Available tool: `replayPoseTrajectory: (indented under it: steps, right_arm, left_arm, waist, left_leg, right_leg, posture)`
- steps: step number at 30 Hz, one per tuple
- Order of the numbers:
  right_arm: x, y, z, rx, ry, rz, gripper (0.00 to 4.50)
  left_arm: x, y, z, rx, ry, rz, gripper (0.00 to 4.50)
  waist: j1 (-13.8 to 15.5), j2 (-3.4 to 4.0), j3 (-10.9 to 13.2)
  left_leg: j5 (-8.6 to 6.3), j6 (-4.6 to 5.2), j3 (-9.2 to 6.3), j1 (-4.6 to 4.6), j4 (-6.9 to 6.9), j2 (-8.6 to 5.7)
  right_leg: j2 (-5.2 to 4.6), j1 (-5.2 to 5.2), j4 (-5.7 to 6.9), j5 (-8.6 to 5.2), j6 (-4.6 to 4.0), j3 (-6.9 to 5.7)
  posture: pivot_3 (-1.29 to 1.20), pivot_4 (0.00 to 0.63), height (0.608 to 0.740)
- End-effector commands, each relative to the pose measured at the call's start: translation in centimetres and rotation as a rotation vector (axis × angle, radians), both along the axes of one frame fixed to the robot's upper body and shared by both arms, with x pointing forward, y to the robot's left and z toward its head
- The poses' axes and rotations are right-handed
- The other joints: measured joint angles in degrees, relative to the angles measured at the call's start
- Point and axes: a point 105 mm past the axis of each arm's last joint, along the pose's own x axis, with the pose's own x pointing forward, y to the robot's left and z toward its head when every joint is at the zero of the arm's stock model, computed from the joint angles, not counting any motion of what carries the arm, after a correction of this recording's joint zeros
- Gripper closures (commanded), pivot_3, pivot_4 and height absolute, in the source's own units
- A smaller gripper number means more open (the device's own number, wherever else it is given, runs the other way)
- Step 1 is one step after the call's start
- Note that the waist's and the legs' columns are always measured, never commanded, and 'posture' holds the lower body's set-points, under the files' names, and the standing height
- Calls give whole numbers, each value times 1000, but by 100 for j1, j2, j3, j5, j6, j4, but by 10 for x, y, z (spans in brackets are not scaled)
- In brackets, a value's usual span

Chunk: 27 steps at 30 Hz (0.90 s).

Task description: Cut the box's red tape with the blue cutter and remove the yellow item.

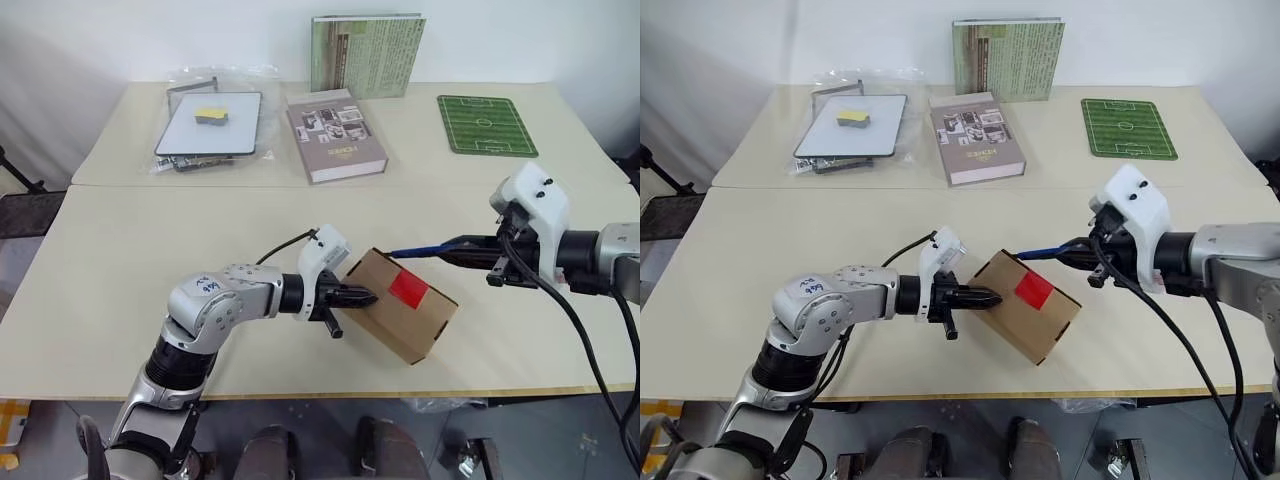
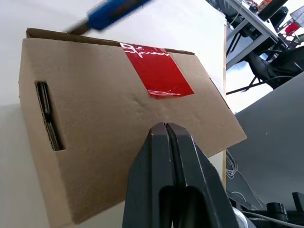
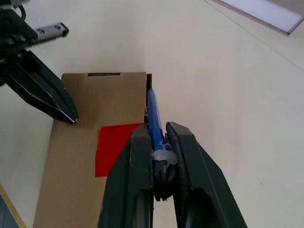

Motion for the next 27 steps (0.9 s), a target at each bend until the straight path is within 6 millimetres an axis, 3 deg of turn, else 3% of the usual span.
replayPoseTrajectory:
  steps: [1, 8, 15, 20, 27]
  right_arm:
    - [-3, -3, 7, -31, -45, -4, 4353]
    - [-5, -3, 5, -77, -26, 9, 4353]
    - [-6, 2, 11, -107, -7, 34, 4353]
    - [0, 6, 30, -77, -69, 38, 4353]
    - [-1, 17, 37, -40, -80, 85, 4353]
  left_arm:
    - [0, -2, 8, -7, -38, -17, 4482]
    - [1, -2, 6, 1, -37, -18, 4482]
    - [6, -2, -8, 111, -16, 22, 4482]
    - [6, -9, -7, 110, -20, 29, 4482]
    - [5, -12, -8, 99, -12, 32, 4482]
  waist:
    - [1, 0, 0]
    - [-1, 0, 0]
    - [3, 0, 0]
    - [1, 0, 0]
    - [6, 0, 0]
  left_leg:
    - [0, 0, 0, 0, 0, 0]
    - [0, 0, 0, 0, 0, 0]
    - [0, 1, -3, 1, 2, 0]
    - [1, 1, -5, 4, 4, -1]
    - [1, 2, -7, 3, 5, -2]
  right_leg:
    - [0, 0, 0, 0, 0, 0]
    - [0, 0, 0, 0, 0, -1]
    - [0, 3, 0, 0, 0, -1]
    - [-2, 9, -2, 1, 3, -1]
    - [-3, 10, -2, 2, 3, -2]
  posture:
    - [0, 150, 740]
    - [0, 150, 740]
    - [0, 150, 740]
    - [0, 150, 740]
    - [0, 150, 740]
